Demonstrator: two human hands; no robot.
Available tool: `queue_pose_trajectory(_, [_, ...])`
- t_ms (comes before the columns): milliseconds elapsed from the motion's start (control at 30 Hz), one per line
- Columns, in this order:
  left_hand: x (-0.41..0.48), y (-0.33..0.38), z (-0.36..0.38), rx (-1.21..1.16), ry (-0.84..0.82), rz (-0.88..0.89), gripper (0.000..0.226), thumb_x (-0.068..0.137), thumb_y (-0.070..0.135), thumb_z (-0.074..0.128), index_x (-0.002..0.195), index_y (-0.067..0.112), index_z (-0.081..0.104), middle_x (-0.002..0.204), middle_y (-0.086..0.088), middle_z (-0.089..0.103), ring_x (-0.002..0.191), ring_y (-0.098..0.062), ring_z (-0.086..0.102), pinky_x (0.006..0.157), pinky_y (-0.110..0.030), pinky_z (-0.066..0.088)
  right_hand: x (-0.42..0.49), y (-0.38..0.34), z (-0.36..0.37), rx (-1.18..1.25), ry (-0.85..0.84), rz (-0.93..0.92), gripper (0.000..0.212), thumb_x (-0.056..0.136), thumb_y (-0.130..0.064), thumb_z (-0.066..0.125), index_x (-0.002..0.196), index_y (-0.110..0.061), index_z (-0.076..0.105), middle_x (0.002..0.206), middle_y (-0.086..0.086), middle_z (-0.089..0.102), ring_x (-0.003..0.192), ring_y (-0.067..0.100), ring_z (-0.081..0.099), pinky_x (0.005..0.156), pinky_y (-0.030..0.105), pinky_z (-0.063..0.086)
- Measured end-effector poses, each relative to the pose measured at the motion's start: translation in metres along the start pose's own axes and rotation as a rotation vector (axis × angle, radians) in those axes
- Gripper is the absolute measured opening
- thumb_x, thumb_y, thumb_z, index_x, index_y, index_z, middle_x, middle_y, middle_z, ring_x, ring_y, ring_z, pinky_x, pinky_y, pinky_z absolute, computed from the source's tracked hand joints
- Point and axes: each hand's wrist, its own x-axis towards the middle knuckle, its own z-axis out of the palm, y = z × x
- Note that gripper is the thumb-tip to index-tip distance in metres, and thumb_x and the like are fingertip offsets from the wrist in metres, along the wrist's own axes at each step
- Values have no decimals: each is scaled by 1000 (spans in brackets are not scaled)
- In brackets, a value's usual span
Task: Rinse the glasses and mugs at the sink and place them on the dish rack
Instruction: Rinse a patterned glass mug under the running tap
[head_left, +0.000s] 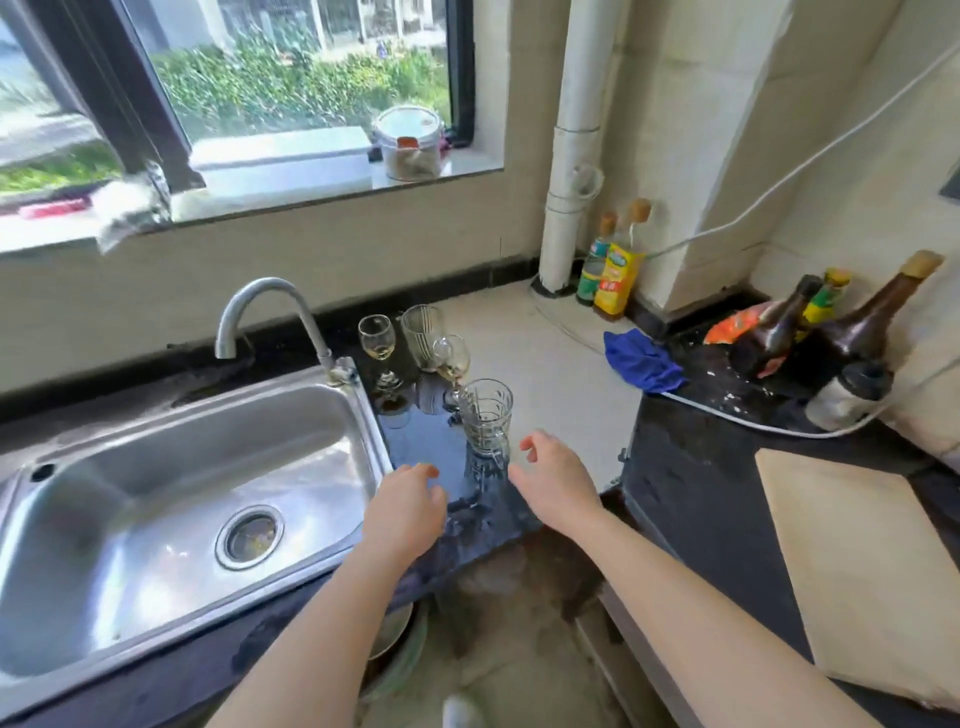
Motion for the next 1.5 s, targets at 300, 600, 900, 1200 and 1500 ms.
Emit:
queue_pose_trajectory(300, [79,23,20,-362,-199,-15,65,96,23,45,153,27,16,151,-2,40,111,-29,61,86,-36,48,96,-9,16,56,-30,181,45,96,-40,47,130,-12,48,113,9,63,102,25,59,80,31,42])
queue_pose_trajectory(600, [100,6,9,-558,-308,2,67,91,21,52,151,35,24,141,17,44,102,9,51,83,-13,34,126,-13,27,-32,39,160,37,95,-21,46,59,-13,51,56,3,52,64,27,51,53,33,32])
queue_pose_trajectory(900, [101,-80,-38,-706,-216,-4,68,85,16,64,140,44,36,123,26,45,115,3,41,92,-18,35,125,-97,52,-22,-62,10,43,96,-26,47,57,-10,49,51,3,50,58,28,54,55,34,39])
queue_pose_trajectory(1200, [127,-200,-80,-677,-47,-68,74,52,35,84,116,46,47,110,19,63,104,-1,58,83,-21,47,134,-202,144,256,-361,-18,30,93,-25,54,89,0,70,67,12,64,58,11,58,58,35,55])
queue_pose_trajectory(1500, [138,-252,-82,-629,24,-161,68,56,25,86,108,45,47,101,24,63,96,-1,60,78,-22,46,215,-226,175,-222,-64,-66,28,93,-32,53,110,-10,58,95,8,63,89,28,61,73,39,51])
